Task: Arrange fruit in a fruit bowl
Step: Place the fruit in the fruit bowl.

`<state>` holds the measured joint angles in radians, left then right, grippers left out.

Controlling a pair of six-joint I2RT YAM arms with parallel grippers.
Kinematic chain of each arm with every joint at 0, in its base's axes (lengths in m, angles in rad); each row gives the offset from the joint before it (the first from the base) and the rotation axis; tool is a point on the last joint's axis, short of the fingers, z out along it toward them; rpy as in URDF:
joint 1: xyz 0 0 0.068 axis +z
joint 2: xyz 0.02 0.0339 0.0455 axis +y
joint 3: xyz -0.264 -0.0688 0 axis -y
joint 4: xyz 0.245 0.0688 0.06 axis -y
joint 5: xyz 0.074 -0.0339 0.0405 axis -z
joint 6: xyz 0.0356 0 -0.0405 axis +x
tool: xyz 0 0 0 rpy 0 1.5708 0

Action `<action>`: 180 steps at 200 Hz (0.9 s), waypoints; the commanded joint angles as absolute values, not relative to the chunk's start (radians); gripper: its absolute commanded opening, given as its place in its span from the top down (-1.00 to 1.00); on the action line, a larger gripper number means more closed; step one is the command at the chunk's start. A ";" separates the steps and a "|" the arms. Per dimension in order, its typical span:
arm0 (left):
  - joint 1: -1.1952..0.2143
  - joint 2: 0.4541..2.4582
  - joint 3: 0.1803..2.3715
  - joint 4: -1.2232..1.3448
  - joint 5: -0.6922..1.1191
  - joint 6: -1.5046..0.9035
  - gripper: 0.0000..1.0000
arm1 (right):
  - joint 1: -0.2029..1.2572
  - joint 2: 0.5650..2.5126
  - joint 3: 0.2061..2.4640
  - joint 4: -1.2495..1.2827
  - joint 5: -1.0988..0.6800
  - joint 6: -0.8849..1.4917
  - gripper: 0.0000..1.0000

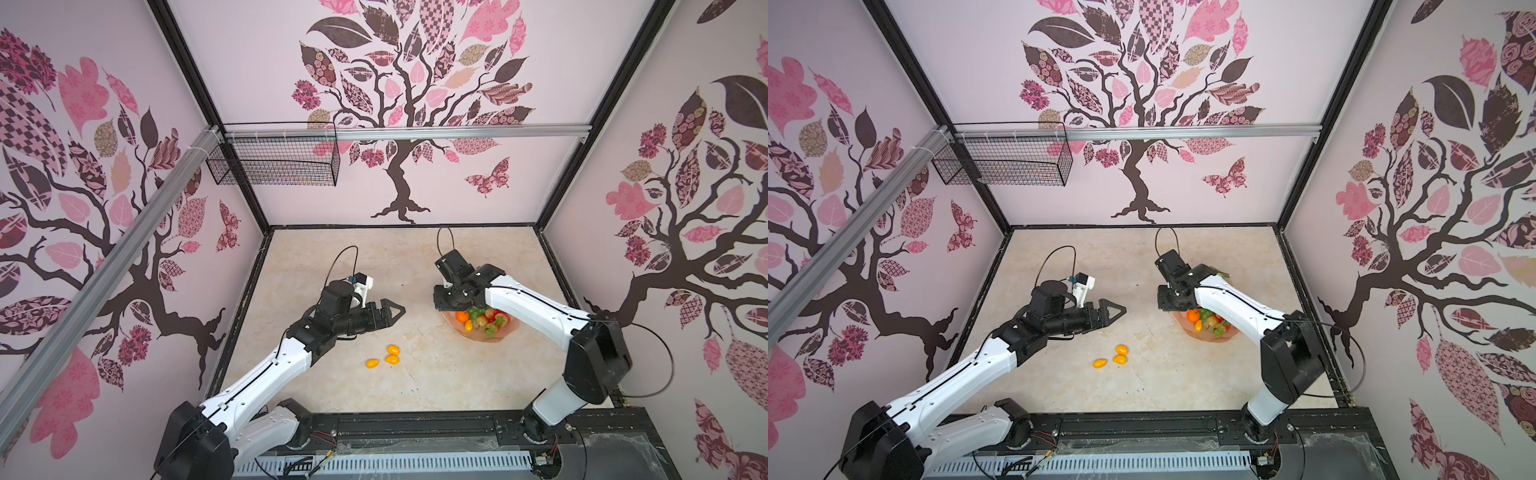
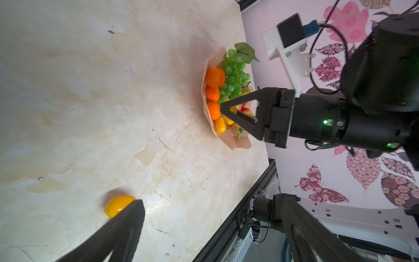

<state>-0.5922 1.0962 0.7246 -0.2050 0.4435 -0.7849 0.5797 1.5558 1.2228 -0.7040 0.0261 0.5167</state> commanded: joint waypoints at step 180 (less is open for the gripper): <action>-0.877 1.410 0.932 -0.119 0.314 -0.762 -0.96 | 0.368 1.429 0.929 -0.647 0.057 0.459 0.42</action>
<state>-0.8719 1.3956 0.8776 -0.1497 0.3286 -0.7628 0.3752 1.3880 0.9348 -0.6743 0.0563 0.4732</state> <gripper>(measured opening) 0.981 0.290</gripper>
